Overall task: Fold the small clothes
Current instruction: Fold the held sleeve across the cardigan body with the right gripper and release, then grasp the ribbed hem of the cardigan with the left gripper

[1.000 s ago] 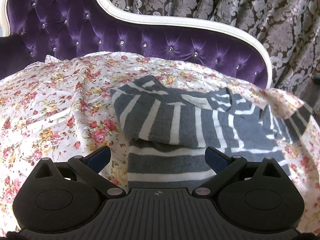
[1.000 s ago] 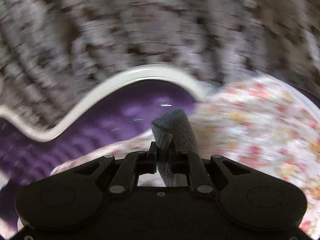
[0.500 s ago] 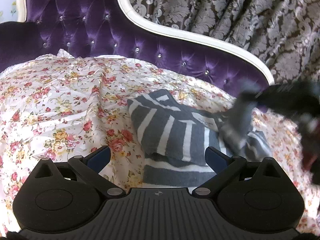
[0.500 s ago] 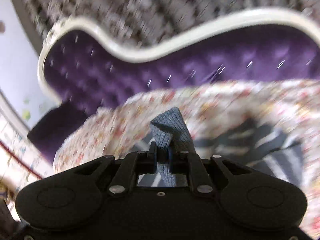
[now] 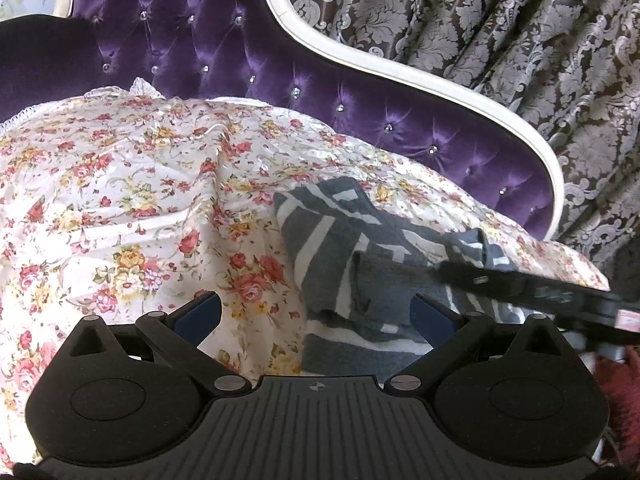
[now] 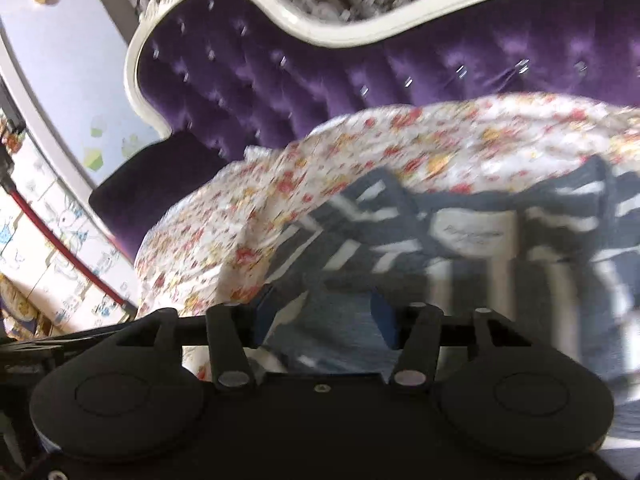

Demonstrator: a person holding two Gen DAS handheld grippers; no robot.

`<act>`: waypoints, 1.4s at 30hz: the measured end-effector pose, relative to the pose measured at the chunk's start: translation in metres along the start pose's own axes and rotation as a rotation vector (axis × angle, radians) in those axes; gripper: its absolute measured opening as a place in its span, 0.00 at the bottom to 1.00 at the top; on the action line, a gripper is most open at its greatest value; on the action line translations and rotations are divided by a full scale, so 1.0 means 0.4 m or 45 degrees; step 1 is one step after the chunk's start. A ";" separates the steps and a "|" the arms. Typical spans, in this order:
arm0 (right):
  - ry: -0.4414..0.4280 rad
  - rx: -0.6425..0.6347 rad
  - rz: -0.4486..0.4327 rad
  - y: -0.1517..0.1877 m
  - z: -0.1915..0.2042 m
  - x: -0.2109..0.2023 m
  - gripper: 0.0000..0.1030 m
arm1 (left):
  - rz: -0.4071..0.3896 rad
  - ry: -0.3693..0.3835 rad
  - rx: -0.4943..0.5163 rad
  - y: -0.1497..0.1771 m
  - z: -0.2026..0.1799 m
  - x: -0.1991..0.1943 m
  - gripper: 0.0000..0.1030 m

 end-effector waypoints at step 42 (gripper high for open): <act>0.411 0.448 -0.481 -0.121 -0.499 -0.368 0.87 | 0.232 0.127 0.047 -0.032 -0.167 0.277 0.09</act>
Point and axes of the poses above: each gripper's, at about its wrist camera, not at the fingertips, and x roughly the way its jaws point, z to its left, y to its underside, the point moved 10 cm from there along x, roughly the way its jaws point, and after that the axes turned 6 degrees about x, right-handed, at the moved point
